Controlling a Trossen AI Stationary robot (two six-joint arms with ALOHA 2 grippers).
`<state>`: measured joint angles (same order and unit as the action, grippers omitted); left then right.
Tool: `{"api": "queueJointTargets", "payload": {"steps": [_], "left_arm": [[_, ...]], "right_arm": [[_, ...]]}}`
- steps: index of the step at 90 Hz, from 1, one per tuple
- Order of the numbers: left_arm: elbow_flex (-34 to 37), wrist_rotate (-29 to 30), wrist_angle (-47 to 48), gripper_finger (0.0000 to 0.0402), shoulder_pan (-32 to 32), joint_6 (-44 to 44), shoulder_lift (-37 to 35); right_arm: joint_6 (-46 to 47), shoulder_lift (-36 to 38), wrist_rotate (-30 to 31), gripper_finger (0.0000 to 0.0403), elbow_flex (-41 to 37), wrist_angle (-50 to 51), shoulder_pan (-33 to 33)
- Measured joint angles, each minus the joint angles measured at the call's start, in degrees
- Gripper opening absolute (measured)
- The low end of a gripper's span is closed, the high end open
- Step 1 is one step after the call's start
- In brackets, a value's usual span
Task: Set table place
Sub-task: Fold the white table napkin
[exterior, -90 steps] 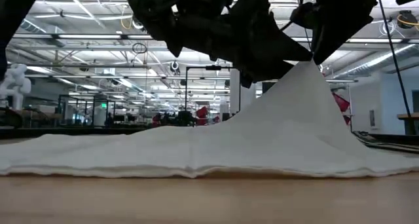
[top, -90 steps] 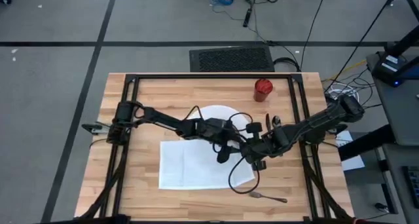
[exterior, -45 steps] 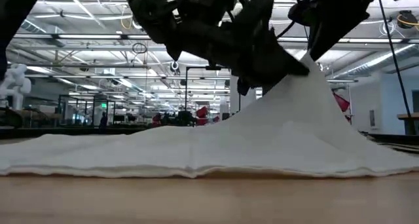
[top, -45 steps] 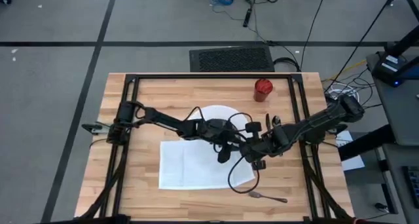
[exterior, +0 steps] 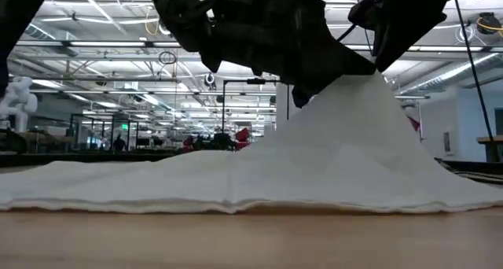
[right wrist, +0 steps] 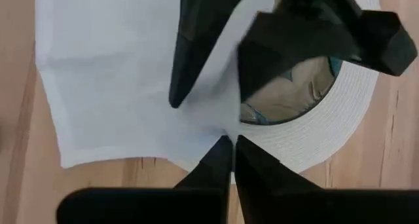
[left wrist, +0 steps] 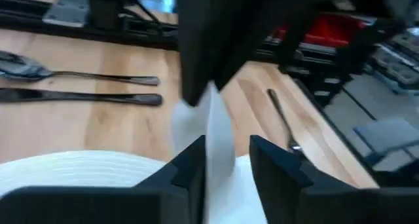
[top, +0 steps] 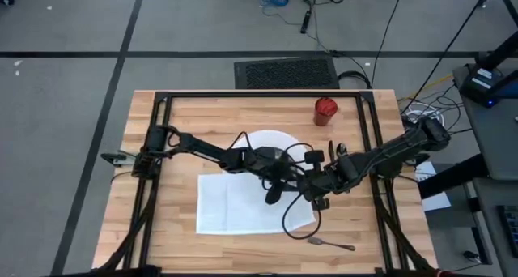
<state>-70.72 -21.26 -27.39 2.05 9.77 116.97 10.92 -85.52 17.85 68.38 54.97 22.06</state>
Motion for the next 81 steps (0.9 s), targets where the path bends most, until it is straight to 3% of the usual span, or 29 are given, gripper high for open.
{"api": "queueJointTargets", "payload": {"steps": [9,29,63,81], "left_arm": [[0.00,-0.47,0.99,0.0011,0.01,0.34,0.00],[0.00,0.12,1.39,0.0000,0.34,-0.36,0.00],[0.02,0.54,8.44,0.0000,2.48,-9.14,-2.92],[0.17,3.08,12.41,0.0000,3.53,-13.60,-5.27]], "right_arm": [[0.13,0.00,-0.20,0.0000,0.00,-0.25,0.00],[2.45,0.00,0.17,0.0013,1.67,0.09,0.17],[14.36,0.15,-0.15,0.0154,3.15,6.69,3.32],[22.90,0.56,0.85,0.0205,3.15,8.04,7.90]]}}
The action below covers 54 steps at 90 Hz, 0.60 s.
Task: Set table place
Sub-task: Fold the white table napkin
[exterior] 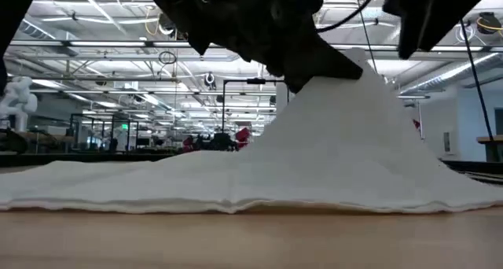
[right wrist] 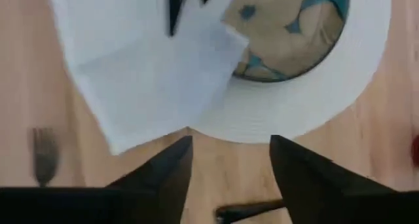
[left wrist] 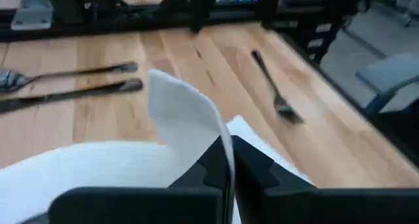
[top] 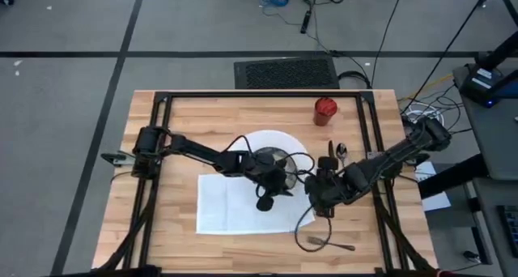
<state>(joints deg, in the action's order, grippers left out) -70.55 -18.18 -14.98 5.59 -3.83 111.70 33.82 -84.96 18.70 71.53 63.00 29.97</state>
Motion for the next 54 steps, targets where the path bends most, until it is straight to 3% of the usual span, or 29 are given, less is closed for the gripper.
{"api": "queueJointTargets", "payload": {"steps": [18,37,54], "left_arm": [[-0.16,0.77,1.58,0.0000,1.22,-1.67,-2.16],[-0.12,0.92,2.83,0.0000,2.07,-1.64,-2.31],[-0.13,1.23,4.07,0.0000,2.07,-1.45,-2.32]], "right_arm": [[3.16,0.53,7.22,0.0219,-2.80,-4.28,4.15],[3.18,2.12,5.96,0.0219,-13.21,-19.25,4.27],[3.24,7.29,6.19,0.0210,-19.00,-25.86,4.82]]}}
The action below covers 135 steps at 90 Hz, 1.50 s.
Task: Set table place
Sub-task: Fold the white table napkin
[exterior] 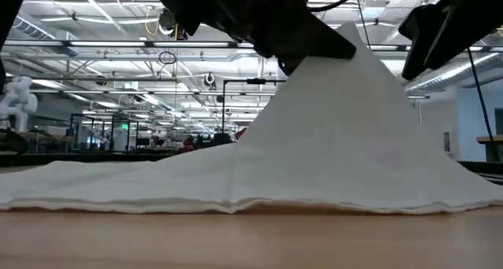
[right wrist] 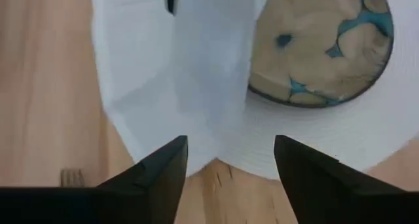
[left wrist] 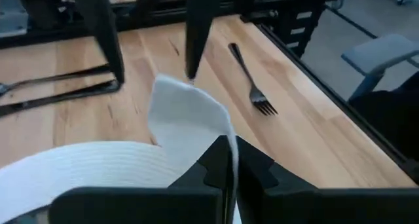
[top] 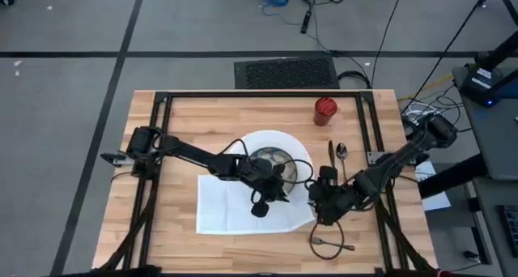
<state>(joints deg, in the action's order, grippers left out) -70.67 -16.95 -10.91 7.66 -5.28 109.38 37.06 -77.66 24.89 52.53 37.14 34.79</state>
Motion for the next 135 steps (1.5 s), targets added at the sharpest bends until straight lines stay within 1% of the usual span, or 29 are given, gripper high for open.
{"api": "queueJointTargets", "payload": {"steps": [9,17,24,39,48,55,69,79,88,98,107,115,120,127,135], "left_arm": [[0.00,0.07,-0.12,0.0000,-0.02,0.00,0.00],[0.00,0.07,-0.04,0.0000,0.00,0.04,0.00],[0.00,0.07,-0.07,0.0000,0.01,0.02,0.00],[0.00,0.09,0.06,0.0000,0.00,0.04,0.00],[0.00,1.19,1.06,0.0000,-0.02,0.06,0.00],[0.00,1.33,1.45,0.0000,-0.08,0.15,0.00],[0.00,1.38,2.63,0.0000,-0.57,0.38,0.00],[0.00,1.44,3.57,0.0000,-0.73,0.39,-0.40],[0.00,1.46,3.60,0.0000,-0.79,0.21,-1.14],[-0.06,1.44,3.69,0.0000,-0.77,-0.08,-2.05],[-0.04,1.44,4.27,0.0000,-0.79,-0.10,-2.10],[-0.02,1.59,4.34,0.0000,-0.89,-0.11,-2.16],[-0.02,2.30,4.36,0.0000,-0.97,-0.12,-2.21],[-0.02,2.45,4.53,0.0000,-1.15,-0.16,-2.21],[-0.02,2.49,4.38,0.0000,-1.38,-0.35,-2.21]], "right_arm": [[-1.45,2.92,-0.06,0.0204,-5.55,-7.85,-0.54],[-3.60,4.57,-2.40,0.0204,-10.46,-17.27,-1.78],[-6.17,4.69,-3.72,0.0204,-13.46,-23.01,-3.08],[-8.87,3.85,-4.48,0.0203,-15.25,-23.64,-6.21],[-11.15,3.15,-8.34,0.0203,-15.21,-26.66,-7.42],[-11.69,1.98,-9.02,0.0203,-15.21,-26.66,-7.99],[-10.21,-0.74,-12.75,0.0184,-15.21,-27.32,-8.50],[-8.73,-2.02,-13.09,0.0165,-15.21,-26.80,-8.04],[-7.79,-2.72,-13.26,0.0158,-15.68,-27.79,-8.06],[-7.29,-3.34,-13.63,0.0157,-17.98,-30.73,-8.07],[-5.77,-3.33,-15.60,0.0152,-19.13,-34.14,-8.09],[-5.05,-3.33,-16.34,0.0134,-19.22,-35.08,-7.68],[-4.92,-3.33,-17.68,0.0113,-19.23,-35.37,-7.69],[-4.68,-3.54,-19.26,0.0073,-19.23,-35.30,-7.67],[-4.78,-4.50,-19.31,0.0020,-19.23,-35.25,-7.67]]}}
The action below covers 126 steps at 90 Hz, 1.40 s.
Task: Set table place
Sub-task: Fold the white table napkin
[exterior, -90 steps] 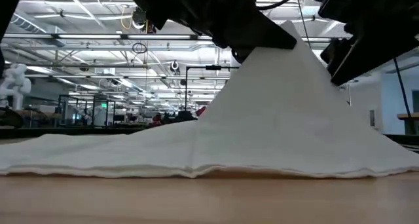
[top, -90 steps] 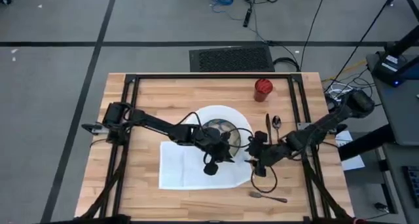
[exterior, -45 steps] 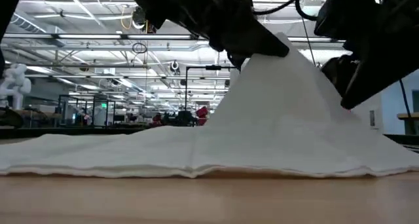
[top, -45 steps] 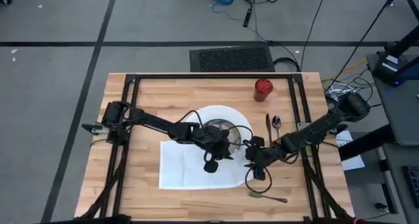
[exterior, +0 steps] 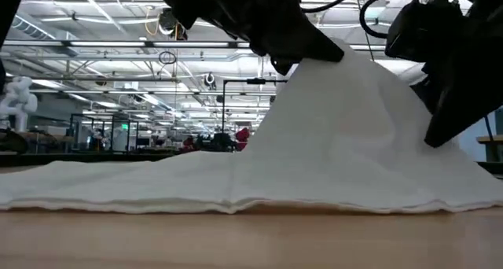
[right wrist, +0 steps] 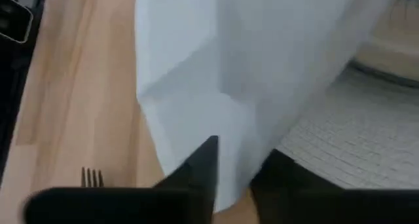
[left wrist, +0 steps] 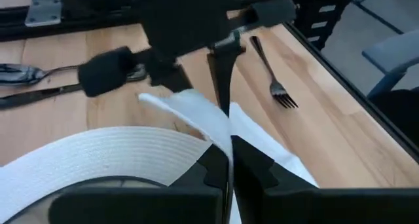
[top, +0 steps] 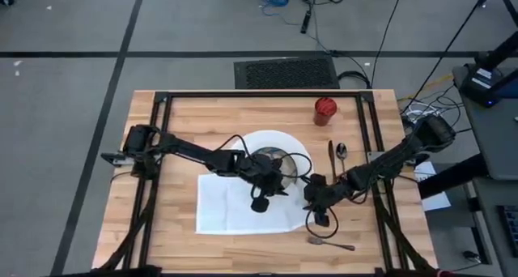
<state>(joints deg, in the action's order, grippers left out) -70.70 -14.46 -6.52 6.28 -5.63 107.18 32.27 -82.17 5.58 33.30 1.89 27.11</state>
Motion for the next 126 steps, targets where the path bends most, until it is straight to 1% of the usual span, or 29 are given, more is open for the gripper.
{"api": "queueJointTargets", "payload": {"steps": [4,16,32,43,63,78,95,102,116,126], "left_arm": [[0.00,0.49,0.11,0.0000,-0.04,-0.79,0.00],[0.00,2.38,1.56,0.0000,-0.76,-1.16,0.00],[0.11,2.62,1.35,0.0000,-2.51,-0.90,0.00],[0.83,2.61,1.51,0.0000,-3.58,-1.16,0.00],[0.98,1.98,2.27,0.0000,-4.45,-3.91,-0.58],[1.07,1.40,8.65,0.0000,-4.44,-5.97,-1.65],[0.94,1.49,14.59,0.0000,-5.18,-8.36,-6.34],[1.34,2.69,17.76,0.0000,-5.36,-8.86,-8.03],[5.87,3.13,18.45,0.0000,-5.84,-8.38,-11.84],[9.35,4.63,18.33,0.0000,-5.86,-8.16,-14.64]], "right_arm": [[-0.17,-0.22,-0.26,0.0009,-0.02,-0.02,0.00],[-0.14,0.58,-1.28,0.0001,0.87,1.20,0.25],[-3.46,1.18,-1.02,0.0000,7.99,8.59,1.20],[-5.33,1.18,-0.83,0.0000,12.07,11.78,1.49],[-7.46,1.18,-0.61,0.0000,15.94,12.96,1.49],[-8.07,1.14,0.30,0.0000,16.37,10.63,0.57],[-9.61,-1.36,0.42,0.0000,16.37,5.67,-0.78],[-10.77,-3.08,0.40,0.0000,16.37,3.04,-1.60],[-14.01,-5.96,0.49,0.0000,16.64,-4.04,-4.02],[-16.51,-8.17,0.50,0.0000,18.43,-5.24,-5.70]]}}
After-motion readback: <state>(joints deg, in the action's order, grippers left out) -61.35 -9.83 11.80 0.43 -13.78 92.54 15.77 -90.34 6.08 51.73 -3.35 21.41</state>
